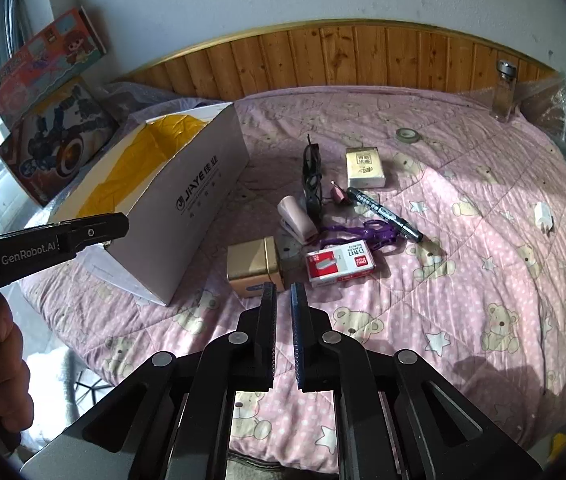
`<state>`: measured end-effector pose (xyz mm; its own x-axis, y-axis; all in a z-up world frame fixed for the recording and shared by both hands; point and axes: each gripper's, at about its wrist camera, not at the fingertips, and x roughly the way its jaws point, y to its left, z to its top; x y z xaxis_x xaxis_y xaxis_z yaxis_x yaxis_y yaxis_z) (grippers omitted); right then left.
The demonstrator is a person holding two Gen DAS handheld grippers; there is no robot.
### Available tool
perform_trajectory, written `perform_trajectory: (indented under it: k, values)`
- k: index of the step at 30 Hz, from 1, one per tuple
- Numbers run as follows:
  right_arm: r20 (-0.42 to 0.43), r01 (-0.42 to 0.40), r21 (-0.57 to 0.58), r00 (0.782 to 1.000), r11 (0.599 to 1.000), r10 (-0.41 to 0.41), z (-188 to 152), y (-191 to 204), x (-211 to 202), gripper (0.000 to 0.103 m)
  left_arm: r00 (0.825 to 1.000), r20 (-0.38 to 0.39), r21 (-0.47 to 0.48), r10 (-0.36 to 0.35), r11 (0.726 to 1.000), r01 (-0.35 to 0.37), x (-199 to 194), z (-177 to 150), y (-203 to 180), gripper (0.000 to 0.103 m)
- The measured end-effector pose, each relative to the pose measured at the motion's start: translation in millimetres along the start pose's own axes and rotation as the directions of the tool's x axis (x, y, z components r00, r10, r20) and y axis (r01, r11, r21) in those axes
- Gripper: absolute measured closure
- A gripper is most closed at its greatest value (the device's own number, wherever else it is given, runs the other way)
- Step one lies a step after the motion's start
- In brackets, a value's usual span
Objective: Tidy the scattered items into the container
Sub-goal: 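Move the left tool toward the gold tin while the right tool approaches the red staples box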
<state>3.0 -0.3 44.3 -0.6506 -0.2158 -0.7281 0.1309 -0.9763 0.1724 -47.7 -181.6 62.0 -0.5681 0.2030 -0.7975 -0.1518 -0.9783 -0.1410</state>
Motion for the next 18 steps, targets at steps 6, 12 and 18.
perform_trajectory:
  k: [6, 12, 18]
  values:
    - [0.007, -0.015, 0.017, 1.000, 1.000, 0.015, 1.0, 1.5, -0.7, 0.090, 1.000, -0.020, 0.020, 0.014, 1.000, -0.014, 5.5, -1.3, -4.6, 0.096]
    - [0.008, 0.008, 0.053, 1.000, 0.999, -0.009, 1.9, -6.1, 0.3, 0.044, 1.000, -0.028, 0.032, 0.004, 0.999, -0.003, 10.2, -2.6, -9.8, 0.037]
    - [-0.041, 0.008, 0.108, 0.999, 0.994, -0.003, -1.5, -18.6, 13.7, 0.044, 0.999, -0.050, 0.061, -0.005, 0.998, 0.008, 20.3, -5.3, -14.7, 0.032]
